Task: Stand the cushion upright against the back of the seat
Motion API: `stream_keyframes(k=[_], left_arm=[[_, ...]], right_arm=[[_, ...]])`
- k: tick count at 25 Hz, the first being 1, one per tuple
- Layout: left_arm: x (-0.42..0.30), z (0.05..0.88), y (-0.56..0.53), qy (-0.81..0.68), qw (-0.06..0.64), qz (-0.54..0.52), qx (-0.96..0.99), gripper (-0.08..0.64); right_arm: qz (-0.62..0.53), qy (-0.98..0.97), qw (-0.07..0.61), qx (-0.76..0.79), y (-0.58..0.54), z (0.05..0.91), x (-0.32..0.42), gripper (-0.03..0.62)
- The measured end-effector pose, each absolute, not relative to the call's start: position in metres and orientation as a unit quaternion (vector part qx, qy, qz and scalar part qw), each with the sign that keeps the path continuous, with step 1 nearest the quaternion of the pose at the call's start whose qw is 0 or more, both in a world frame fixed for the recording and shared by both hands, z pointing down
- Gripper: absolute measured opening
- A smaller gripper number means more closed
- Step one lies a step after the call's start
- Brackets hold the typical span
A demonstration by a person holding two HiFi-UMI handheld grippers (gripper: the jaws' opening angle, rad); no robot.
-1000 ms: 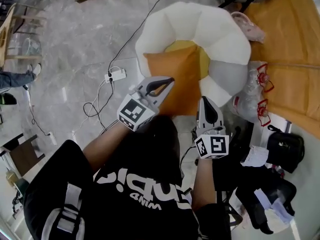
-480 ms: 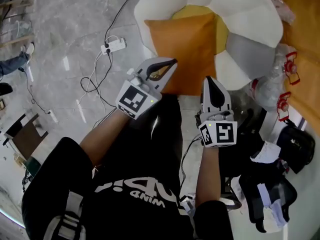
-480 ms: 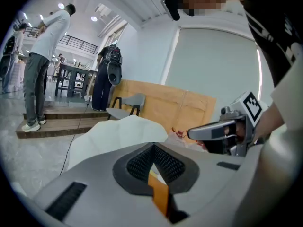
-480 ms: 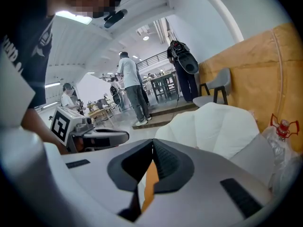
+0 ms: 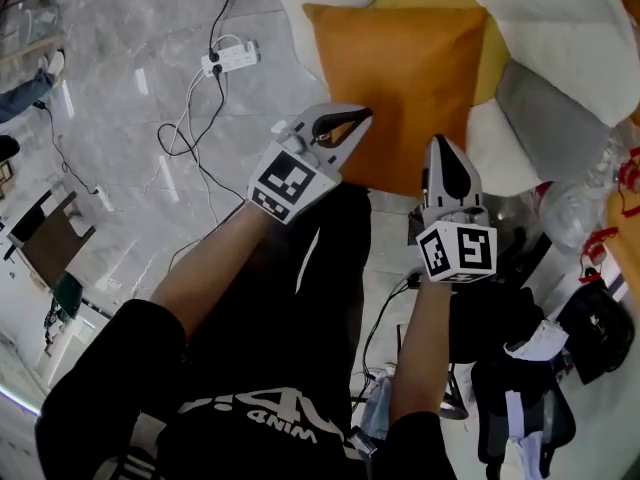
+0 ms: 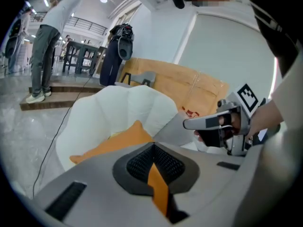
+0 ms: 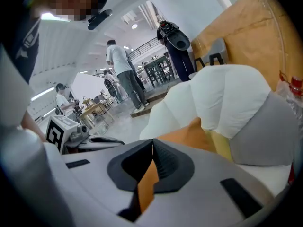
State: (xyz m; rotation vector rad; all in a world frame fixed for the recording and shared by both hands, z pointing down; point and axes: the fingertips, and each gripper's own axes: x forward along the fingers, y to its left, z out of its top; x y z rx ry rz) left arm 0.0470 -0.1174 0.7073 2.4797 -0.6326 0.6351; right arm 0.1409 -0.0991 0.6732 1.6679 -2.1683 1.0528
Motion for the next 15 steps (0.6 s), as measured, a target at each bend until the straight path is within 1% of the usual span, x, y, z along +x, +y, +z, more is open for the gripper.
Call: stream_keyframes(k=[2, 3, 4, 5, 7, 8, 11, 15], left_arm=[[0.044, 0.735, -0.117, -0.236, 0.273, 0.249, 0.899, 0.014], [0.044, 0.749, -0.114, -0.232, 0.292, 0.260, 0.891, 0.074], [0.043, 0.763, -0.110, -0.228, 0.315, 0.271, 0.881, 0.188], [0.043, 0.777, -0.108, -0.227, 0.335, 0.281, 0.870, 0.266], [0.036, 0.804, -0.106, -0.238, 0.363, 0.299, 0.850, 0.335], [0.031, 0.818, -0.105, -0.247, 0.375, 0.308, 0.839, 0.347], [0.011, 0.857, -0.105, -0.275, 0.410, 0.335, 0.802, 0.362], [-0.013, 0.891, -0.105, -0.297, 0.434, 0.368, 0.767, 0.368]], right_arm=[[0.374, -0.737, 0.118, 0.551, -0.100, 0.702, 0.138, 0.023], [0.386, -0.733, 0.127, 0.545, -0.099, 0.716, 0.137, 0.106], [0.397, -0.726, 0.139, 0.543, -0.098, 0.730, 0.138, 0.255], [0.404, -0.717, 0.154, 0.546, -0.096, 0.745, 0.140, 0.318], [0.407, -0.699, 0.195, 0.555, -0.090, 0.776, 0.146, 0.351], [0.411, -0.690, 0.214, 0.556, -0.086, 0.790, 0.149, 0.360], [0.431, -0.664, 0.251, 0.558, -0.078, 0.823, 0.156, 0.364], [0.439, -0.644, 0.295, 0.553, -0.069, 0.849, 0.163, 0.373]])
